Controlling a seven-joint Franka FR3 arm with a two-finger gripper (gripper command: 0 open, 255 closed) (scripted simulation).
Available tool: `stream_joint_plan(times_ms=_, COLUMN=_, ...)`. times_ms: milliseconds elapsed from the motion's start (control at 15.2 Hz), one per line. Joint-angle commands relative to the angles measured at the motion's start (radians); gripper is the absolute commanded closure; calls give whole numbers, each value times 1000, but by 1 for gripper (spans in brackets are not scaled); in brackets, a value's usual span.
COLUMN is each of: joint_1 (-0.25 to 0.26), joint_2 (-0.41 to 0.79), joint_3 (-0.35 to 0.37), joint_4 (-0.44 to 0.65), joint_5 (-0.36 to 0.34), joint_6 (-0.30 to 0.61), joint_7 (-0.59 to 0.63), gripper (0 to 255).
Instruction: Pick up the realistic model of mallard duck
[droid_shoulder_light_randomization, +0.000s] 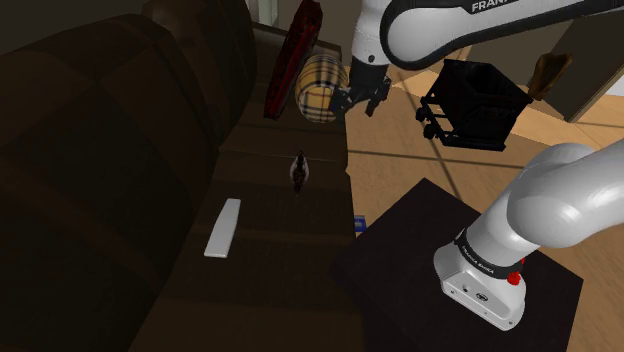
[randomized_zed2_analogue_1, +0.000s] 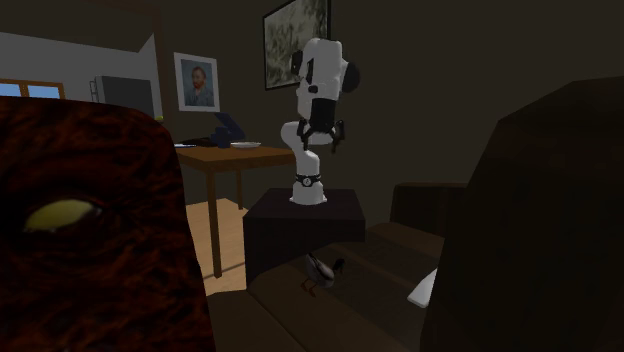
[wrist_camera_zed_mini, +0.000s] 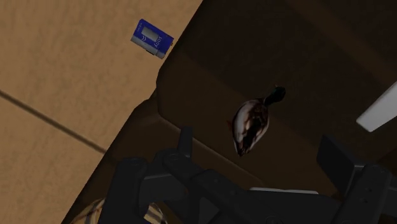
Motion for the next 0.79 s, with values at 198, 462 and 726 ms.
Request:
stream_joint_plan(times_ms=198, joint_1=-23, joint_2=170, joint_3=66, joint_4=-8, joint_5=-47, joint_6=162, joint_7=115, gripper=0)
stream_joint_plan(times_ms=462, joint_1=-49, joint_2=329, joint_3=116, joint_4=16, joint_5=-130, joint_6=273, joint_7=237, gripper=0)
stream_joint_plan(times_ms=726, joint_1=-66, joint_2=503, joint_3=144, joint_4=68, joint_5=-263, joint_6=358, joint_7=390, gripper=0)
